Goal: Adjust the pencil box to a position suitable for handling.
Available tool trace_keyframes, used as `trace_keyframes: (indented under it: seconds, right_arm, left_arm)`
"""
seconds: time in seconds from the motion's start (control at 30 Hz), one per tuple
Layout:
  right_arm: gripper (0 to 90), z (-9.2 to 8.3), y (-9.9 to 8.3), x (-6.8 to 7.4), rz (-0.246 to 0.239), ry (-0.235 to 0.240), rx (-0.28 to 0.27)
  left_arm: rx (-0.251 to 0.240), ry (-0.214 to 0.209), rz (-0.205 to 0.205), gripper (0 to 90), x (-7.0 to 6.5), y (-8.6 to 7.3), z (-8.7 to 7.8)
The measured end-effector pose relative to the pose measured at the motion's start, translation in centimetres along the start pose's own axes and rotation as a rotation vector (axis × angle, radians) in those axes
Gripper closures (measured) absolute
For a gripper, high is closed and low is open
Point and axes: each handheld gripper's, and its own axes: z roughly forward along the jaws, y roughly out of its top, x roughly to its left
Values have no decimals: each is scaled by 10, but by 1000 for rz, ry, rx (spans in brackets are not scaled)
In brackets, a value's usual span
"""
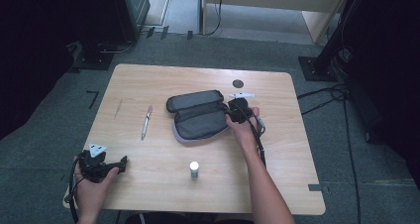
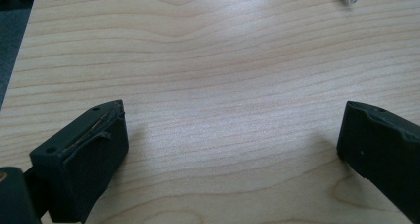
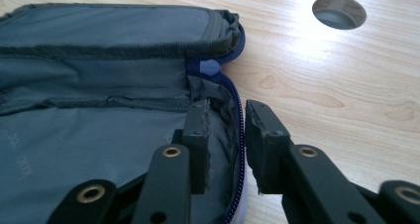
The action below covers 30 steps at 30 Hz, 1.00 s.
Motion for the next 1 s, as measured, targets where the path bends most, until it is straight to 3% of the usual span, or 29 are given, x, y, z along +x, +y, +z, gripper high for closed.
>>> trace_keyframes:
  seconds: [0.03,0.07,0.23,0.63,1.0]
  right_arm:
    - [771,0,0,0,0,0,0]
    - [817,-1,-1,-1,34,12,-7]
    - [890,-3,-5,0,42,10,-1]
    - [898,-14,-18,0,63,36,3]
    - [898,-30,-35,7,59,8,8]
  left_arm:
    - [0,0,0,0,0,0,0]
    - [0,0,0,0,0,0,0]
    - [0,0,0,0,0,0,0]
    - [0,-2,2,0,0,0,0]
    - [1,-5,6,0,0,0,0]
